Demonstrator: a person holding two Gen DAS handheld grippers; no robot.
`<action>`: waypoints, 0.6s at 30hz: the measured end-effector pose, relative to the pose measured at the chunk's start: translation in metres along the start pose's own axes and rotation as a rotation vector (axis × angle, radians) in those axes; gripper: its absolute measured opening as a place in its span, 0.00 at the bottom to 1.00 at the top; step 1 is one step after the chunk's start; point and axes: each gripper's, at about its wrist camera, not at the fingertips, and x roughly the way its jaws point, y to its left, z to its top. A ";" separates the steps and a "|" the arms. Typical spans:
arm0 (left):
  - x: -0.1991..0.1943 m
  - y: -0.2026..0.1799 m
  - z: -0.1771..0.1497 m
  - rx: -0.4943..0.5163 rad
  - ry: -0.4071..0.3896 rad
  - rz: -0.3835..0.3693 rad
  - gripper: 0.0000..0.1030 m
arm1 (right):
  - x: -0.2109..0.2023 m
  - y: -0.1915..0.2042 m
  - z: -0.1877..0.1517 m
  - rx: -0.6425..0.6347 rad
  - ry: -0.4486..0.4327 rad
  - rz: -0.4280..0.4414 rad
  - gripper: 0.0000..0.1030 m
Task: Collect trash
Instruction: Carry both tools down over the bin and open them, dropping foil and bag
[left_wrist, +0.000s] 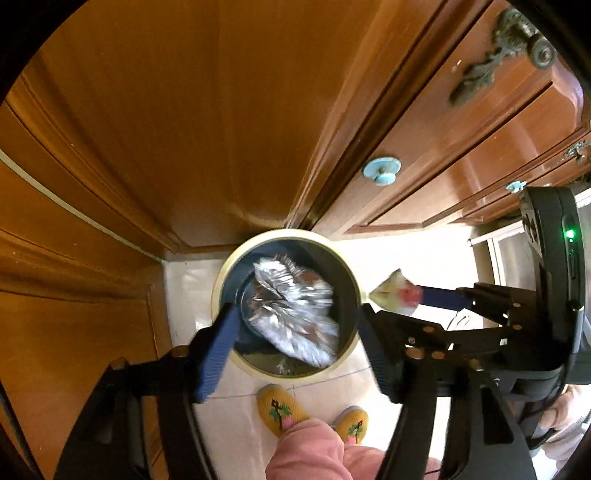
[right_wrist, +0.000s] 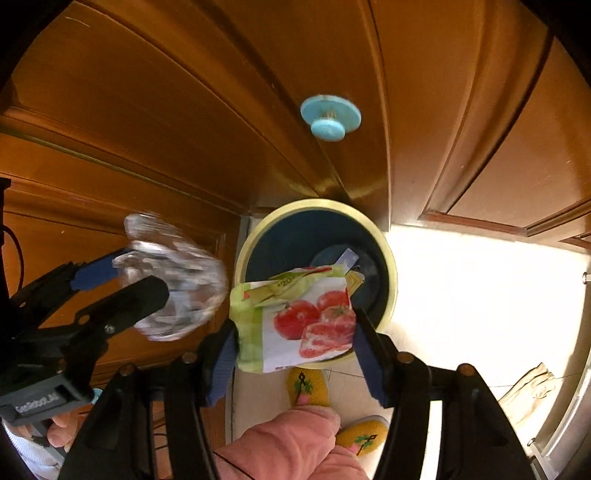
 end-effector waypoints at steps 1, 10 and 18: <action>0.002 0.001 0.000 0.002 0.002 0.009 0.72 | 0.000 -0.001 -0.001 -0.001 -0.003 -0.002 0.63; -0.004 0.008 -0.003 -0.017 -0.016 0.043 0.88 | -0.002 -0.002 -0.004 -0.002 -0.018 -0.004 0.67; -0.027 0.004 -0.001 -0.026 -0.051 0.056 0.88 | -0.017 -0.003 -0.003 0.020 -0.046 -0.012 0.67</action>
